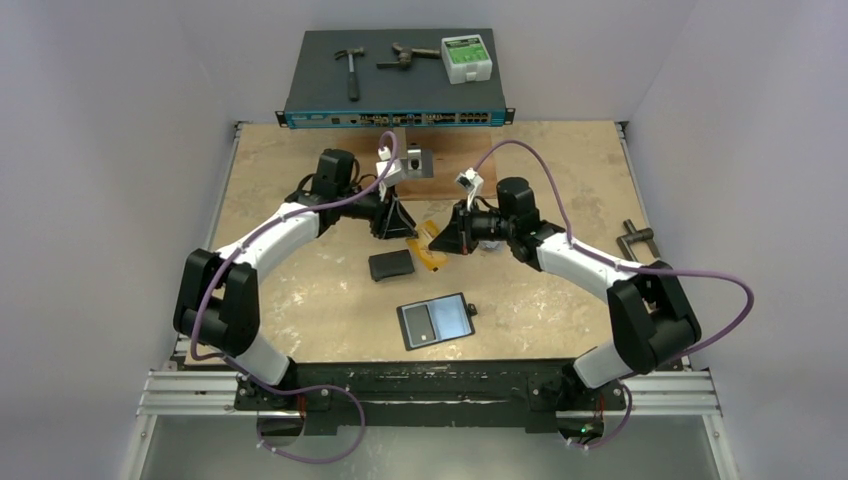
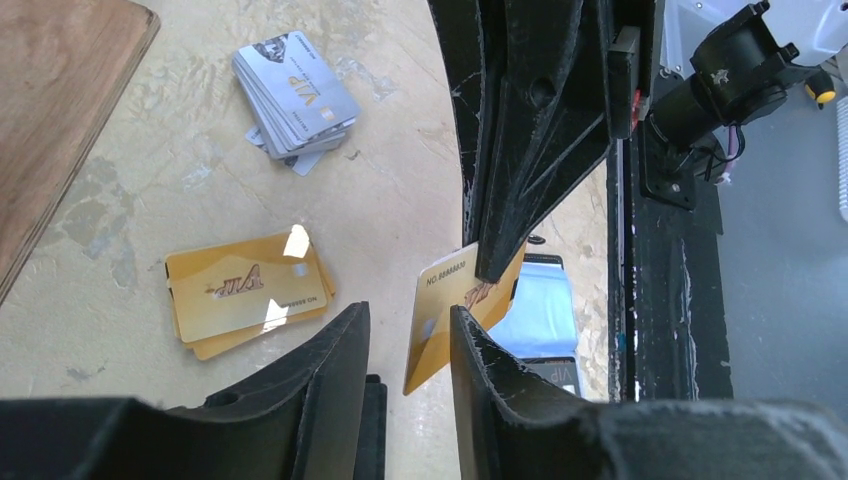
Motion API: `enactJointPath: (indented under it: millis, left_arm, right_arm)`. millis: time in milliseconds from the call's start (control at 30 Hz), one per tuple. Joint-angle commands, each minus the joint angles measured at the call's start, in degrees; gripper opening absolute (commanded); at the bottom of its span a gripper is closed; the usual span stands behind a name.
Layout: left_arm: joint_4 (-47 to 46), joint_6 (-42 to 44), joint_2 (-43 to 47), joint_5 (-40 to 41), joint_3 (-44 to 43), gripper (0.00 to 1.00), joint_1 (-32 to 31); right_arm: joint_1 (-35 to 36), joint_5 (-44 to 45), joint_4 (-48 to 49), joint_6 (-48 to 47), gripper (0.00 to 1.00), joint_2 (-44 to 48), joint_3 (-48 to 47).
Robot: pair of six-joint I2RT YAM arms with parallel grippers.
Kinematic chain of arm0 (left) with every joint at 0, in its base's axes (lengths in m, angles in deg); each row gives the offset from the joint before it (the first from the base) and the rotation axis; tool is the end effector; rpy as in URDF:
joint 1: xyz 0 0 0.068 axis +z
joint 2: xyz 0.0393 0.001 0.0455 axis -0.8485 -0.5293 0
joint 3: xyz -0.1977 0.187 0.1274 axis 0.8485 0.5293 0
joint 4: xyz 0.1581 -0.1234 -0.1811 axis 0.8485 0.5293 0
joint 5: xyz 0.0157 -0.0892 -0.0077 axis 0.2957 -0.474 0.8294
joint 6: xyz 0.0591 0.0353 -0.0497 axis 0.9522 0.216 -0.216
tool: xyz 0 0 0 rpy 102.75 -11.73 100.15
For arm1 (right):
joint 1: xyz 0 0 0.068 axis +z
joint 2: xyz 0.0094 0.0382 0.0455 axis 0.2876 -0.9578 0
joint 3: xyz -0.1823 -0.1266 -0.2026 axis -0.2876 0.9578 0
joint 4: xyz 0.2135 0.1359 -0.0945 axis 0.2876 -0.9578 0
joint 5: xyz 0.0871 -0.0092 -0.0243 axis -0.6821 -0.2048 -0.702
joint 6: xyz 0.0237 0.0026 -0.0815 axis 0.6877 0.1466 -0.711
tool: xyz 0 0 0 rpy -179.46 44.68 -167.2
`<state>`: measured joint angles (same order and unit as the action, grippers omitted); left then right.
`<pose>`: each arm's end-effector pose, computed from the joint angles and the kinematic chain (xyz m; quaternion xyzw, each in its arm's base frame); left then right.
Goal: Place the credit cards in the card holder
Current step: Place the credit card in the storage box.
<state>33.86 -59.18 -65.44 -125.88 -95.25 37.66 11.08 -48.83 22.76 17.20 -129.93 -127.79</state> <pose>0.3235 -0.1881 0.2730 0.4185 0.6965 -0.4699 0.3448 0.2889 0.2124 0.2488 -0.2609 0.7608 0.4993 0.3222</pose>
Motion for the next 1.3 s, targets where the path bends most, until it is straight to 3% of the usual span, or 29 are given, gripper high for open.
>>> enactJointPath:
  millis: [0, 133, 333, 467, 700, 767, 1033, 1267]
  left_arm:
    - [0.77, -1.68, 2.71, -2.46, 0.42, 0.34, 1.15]
    - [0.77, -3.84, 2.73, -4.62, 1.32, 0.30, 1.31]
    - [0.78, -3.26, 2.59, -4.97, 2.68, 0.32, 1.31]
    - [0.29, -2.56, 2.49, -6.23, 2.37, 0.18, 1.33]
    - [-0.45, -2.85, 2.64, -13.89, 1.97, 0.02, 1.31]
    - [0.78, -1.98, 2.85, -15.61, 1.77, 0.00, 1.32]
    - [2.75, -2.04, 3.77, -16.28, 1.18, 0.00, 2.61]
    - [-7.56, -14.27, 4.27, -18.15, 2.57, 0.00, 5.38]
  right_arm:
    - [-0.04, 1.02, 3.25, 0.89, 0.00, 2.74, -0.67]
    - [-0.10, 0.76, 3.67, 1.02, 0.00, 2.92, -0.81]
    - [-0.08, -0.70, 5.37, 2.19, 0.00, 2.83, -1.19]
    - [-0.02, -3.01, 5.60, 2.62, 0.00, 1.82, -2.14]
    - [-0.07, -5.61, 5.71, 2.77, 0.00, 0.22, -3.36]
    - [-0.08, -6.53, 6.00, 3.04, 0.04, -0.53, -4.10]
    - [-0.32, -8.19, 7.80, 3.82, 0.37, -0.59, -2.03]
    - [-1.67, -9.93, 11.79, 6.22, 0.42, 2.91, 3.26]
